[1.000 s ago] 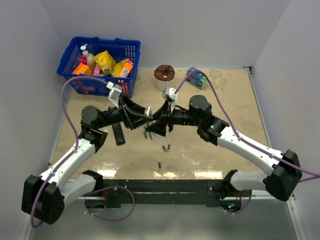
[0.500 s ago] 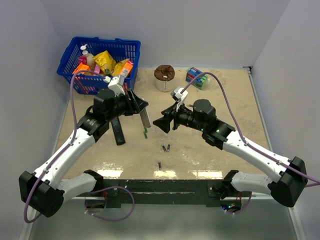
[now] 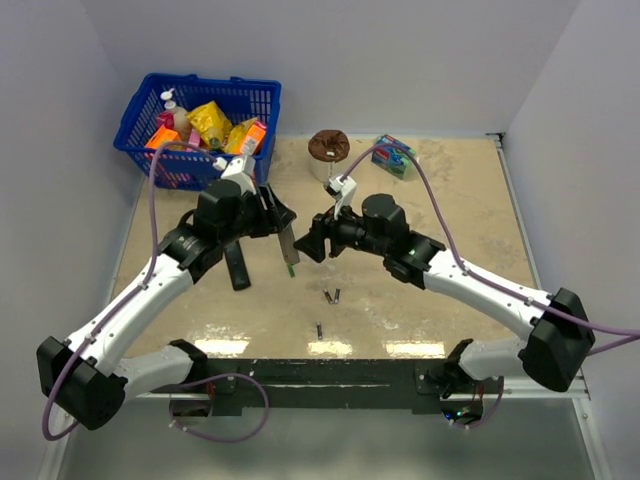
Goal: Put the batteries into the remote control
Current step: Adjust the remote control.
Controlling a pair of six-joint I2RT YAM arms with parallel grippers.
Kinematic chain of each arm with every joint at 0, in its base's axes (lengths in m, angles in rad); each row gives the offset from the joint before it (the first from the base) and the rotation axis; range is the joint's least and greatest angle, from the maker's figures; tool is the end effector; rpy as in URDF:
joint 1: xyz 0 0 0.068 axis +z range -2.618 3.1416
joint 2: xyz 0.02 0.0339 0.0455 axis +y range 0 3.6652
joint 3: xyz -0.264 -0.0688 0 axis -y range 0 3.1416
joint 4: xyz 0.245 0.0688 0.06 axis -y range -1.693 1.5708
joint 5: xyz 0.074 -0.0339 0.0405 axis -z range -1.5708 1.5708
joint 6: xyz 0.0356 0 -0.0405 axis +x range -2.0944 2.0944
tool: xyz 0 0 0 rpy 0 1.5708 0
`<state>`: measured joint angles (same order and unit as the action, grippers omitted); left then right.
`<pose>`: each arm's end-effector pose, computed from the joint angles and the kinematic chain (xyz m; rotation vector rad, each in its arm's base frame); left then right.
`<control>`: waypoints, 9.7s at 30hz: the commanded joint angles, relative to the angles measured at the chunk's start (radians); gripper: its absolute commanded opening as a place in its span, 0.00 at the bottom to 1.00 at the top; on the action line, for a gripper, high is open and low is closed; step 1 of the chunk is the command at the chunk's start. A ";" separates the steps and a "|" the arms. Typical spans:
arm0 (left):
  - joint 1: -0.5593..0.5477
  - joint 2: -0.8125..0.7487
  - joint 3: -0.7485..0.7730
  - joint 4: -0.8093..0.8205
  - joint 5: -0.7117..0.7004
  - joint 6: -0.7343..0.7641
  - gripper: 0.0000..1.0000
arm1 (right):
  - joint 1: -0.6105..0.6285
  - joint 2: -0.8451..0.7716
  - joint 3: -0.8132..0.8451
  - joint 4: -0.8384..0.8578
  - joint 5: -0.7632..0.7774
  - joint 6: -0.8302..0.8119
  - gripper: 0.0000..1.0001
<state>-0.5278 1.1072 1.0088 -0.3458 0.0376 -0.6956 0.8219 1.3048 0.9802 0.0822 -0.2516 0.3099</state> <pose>0.2158 -0.1274 0.3382 -0.1519 2.1058 -0.7982 0.2027 0.2311 0.3209 -0.6701 1.8094 1.0109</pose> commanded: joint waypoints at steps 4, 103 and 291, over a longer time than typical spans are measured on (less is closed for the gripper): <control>-0.027 0.003 0.050 0.005 -0.028 0.004 0.00 | 0.028 0.048 0.081 0.086 -0.029 0.118 0.63; -0.155 -0.018 0.195 -0.159 0.591 1.280 0.00 | -0.388 0.024 0.400 -0.798 -0.805 -0.370 0.86; -0.055 -0.287 -0.344 1.030 0.436 -0.068 0.86 | -0.132 -0.182 -0.071 0.519 -0.520 0.304 0.00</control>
<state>-0.5835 0.8246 0.7422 0.4618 0.5617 -0.6220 0.6926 1.1172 0.9112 0.4225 -0.8116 0.5419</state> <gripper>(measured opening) 0.888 0.283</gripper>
